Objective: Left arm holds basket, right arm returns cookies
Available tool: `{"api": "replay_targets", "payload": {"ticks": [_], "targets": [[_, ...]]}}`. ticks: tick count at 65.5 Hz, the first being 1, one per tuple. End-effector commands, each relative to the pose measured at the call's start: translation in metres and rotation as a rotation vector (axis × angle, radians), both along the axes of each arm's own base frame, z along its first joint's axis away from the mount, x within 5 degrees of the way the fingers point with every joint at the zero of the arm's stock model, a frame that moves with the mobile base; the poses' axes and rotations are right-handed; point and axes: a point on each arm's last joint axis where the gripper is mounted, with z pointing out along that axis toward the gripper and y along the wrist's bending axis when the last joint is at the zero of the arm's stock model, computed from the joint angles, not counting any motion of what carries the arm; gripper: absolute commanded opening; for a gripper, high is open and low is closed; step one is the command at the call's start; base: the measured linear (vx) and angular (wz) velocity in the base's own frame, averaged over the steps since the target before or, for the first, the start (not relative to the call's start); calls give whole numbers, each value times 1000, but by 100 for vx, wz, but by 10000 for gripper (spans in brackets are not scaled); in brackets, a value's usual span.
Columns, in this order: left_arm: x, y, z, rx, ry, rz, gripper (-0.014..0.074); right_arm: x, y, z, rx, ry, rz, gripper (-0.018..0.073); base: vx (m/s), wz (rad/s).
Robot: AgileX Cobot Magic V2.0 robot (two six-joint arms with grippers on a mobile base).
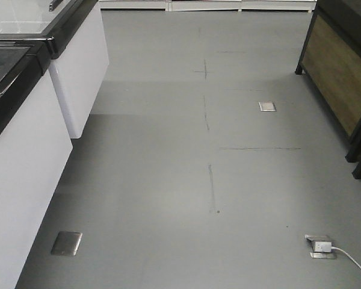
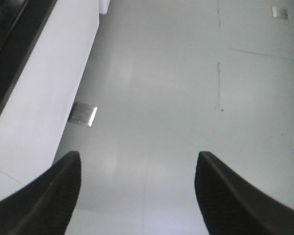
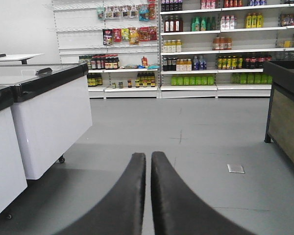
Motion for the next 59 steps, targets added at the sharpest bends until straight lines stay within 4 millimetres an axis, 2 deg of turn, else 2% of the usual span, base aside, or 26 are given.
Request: {"api": "replay_targets", "payload": {"ticks": [1,9,16,23,36,49,59], "targets": [[29,-6,26,-82,-41,10,464,-1,1,1,-3,-69,7,-3,0,0],[55,-8,48,-193,-25,28,464,-1,1,1,-3,-69,7,-3,0,0],[65,6,67,-249,-29,75,464,-1,1,1,-3,-70,6,-3,0,0],[63,33,90,-314,-80,173,464,-1,1,1,-3,-70,6,-3,0,0],[44,86,126,-489,-257,346,464,-1,1,1,-3,-70,6,-3,0,0],[22,134,134,-564,-397,510,464,-1,1,1,-3,-70,6,-3,0,0],[19,174,121,-627,-418,568,466,-1,1,1,-3,-70,6,-3,0,0]]}}
